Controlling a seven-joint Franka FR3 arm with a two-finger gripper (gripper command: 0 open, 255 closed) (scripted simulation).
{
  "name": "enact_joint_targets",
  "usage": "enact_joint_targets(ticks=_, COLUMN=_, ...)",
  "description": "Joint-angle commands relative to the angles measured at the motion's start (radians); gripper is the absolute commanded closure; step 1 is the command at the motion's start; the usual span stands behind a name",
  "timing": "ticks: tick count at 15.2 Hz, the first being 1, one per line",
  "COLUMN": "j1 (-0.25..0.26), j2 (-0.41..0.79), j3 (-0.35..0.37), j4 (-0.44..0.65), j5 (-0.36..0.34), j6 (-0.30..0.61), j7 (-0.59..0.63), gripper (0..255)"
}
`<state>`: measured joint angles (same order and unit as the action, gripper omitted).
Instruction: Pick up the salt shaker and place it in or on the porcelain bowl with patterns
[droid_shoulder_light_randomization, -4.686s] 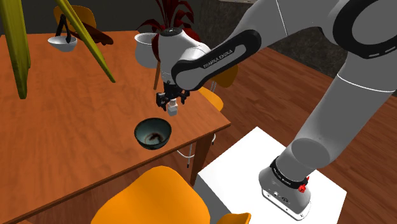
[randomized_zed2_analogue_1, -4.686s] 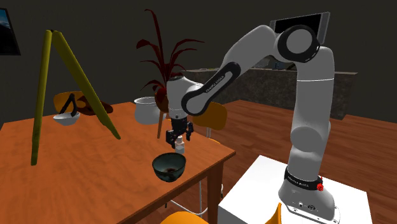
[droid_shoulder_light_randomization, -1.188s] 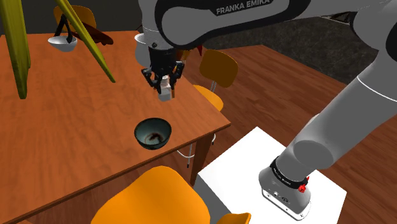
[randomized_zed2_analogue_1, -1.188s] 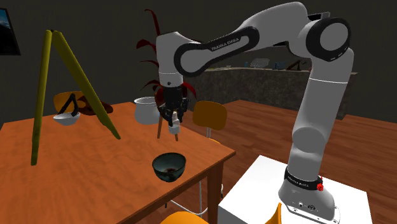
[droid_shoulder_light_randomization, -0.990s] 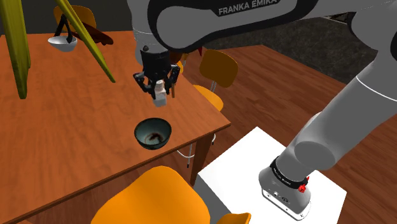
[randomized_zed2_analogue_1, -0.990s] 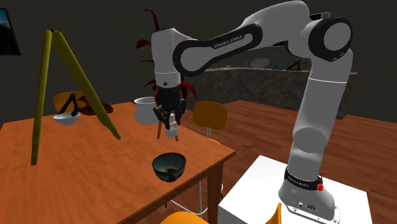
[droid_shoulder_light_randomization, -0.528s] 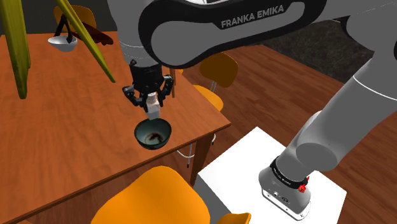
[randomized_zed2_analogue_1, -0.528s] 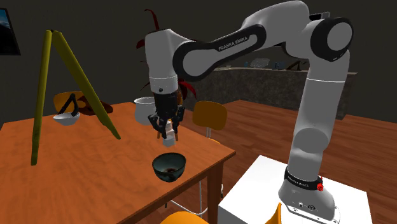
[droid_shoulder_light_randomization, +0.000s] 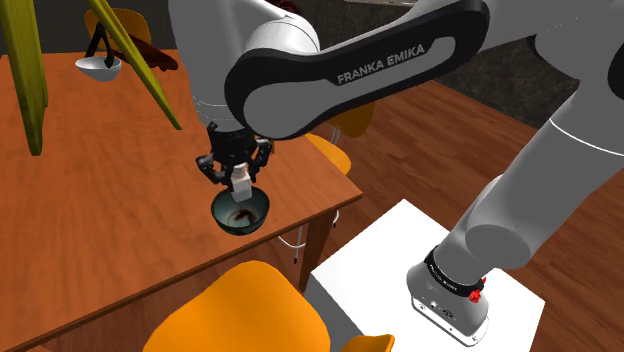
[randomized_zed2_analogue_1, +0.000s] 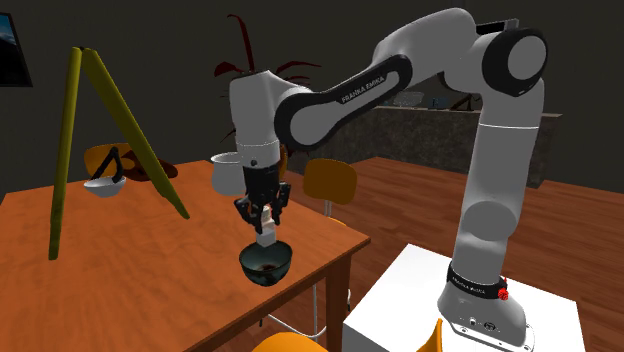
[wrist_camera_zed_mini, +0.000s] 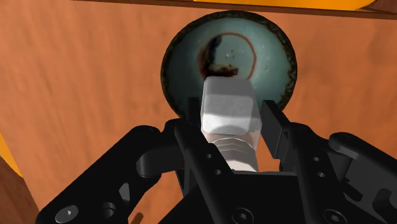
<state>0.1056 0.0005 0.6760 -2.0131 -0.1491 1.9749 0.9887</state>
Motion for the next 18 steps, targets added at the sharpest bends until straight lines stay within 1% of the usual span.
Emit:
enact_joint_targets(ticks=1, j1=0.001, j2=0.009, j3=0.001, j4=-0.017, j5=-0.007, j6=0.023, j7=0.008, gripper=255)
enact_joint_targets(ticks=5, j1=0.002, j2=0.031, j3=0.001, j4=-0.049, j5=-0.027, j6=0.071, j7=0.026, gripper=255)
enact_joint_targets(ticks=12, j1=0.002, j2=0.031, j3=0.001, j4=-0.049, j5=-0.027, j6=0.071, j7=0.026, gripper=255)
enact_joint_targets(ticks=13, j1=0.002, j2=0.031, j3=0.001, j4=-0.049, j5=-0.027, j6=0.071, j7=0.026, gripper=0)
enact_joint_targets(ticks=18, j1=0.002, j2=0.031, j3=0.001, j4=-0.049, j5=-0.027, j6=0.071, j7=0.026, gripper=0)
